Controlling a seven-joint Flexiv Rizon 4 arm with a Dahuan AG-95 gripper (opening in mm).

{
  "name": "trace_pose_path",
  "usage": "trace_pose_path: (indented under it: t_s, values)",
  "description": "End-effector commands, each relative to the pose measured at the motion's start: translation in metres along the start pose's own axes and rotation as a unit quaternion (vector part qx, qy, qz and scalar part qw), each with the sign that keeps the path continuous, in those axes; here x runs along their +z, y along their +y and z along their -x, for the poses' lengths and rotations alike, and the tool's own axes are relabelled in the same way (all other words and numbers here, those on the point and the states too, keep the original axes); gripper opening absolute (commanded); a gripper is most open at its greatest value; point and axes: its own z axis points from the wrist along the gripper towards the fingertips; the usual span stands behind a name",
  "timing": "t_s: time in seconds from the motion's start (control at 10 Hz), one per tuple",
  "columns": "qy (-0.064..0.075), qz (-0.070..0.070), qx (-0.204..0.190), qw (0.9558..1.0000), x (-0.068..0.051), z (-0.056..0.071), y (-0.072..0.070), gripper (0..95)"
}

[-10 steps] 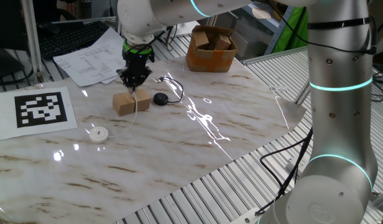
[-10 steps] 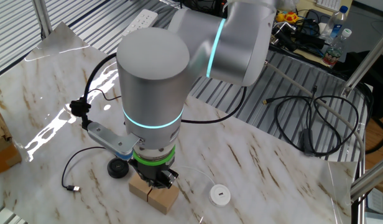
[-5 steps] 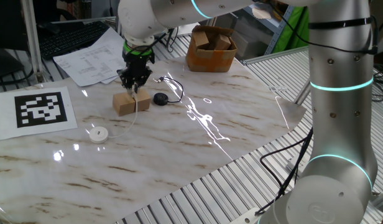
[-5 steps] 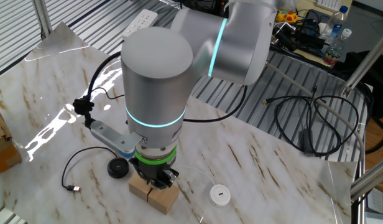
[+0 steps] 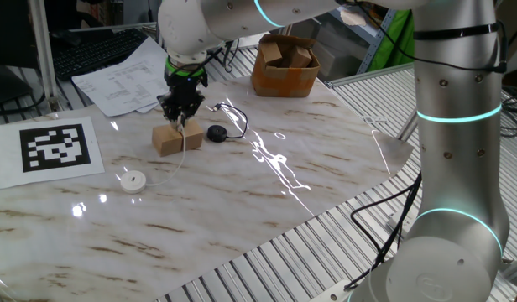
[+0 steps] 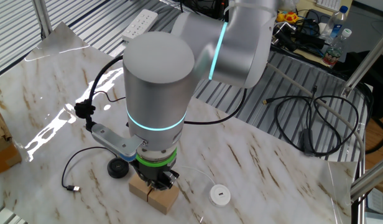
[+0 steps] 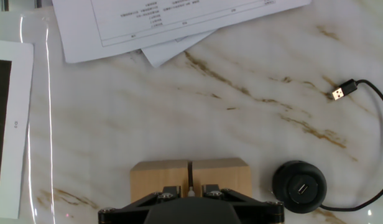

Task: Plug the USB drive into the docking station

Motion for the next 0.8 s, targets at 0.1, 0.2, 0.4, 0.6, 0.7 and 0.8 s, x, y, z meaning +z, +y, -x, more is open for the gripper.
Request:
trace_pose_path:
  t_s: [0.1, 0.2, 0.4, 0.6, 0.7, 0.8]
  values:
    - [-0.001, 0.000, 0.002, 1.0000, 0.000, -0.001, 0.000, 0.0]
    - [-0.003, -0.001, 0.002, 1.0000, 0.000, -0.001, 0.000, 0.0]
    - [-0.004, -0.001, 0.003, 1.0000, -0.001, -0.001, 0.000, 0.0]
    - [0.004, 0.000, 0.004, 1.0000, -0.007, -0.001, -0.001, 0.0]
    - [0.007, -0.001, 0.004, 1.0000, -0.010, -0.001, -0.001, 0.0]
    - [0.015, -0.001, 0.008, 0.9999, -0.018, -0.002, -0.002, 0.0]
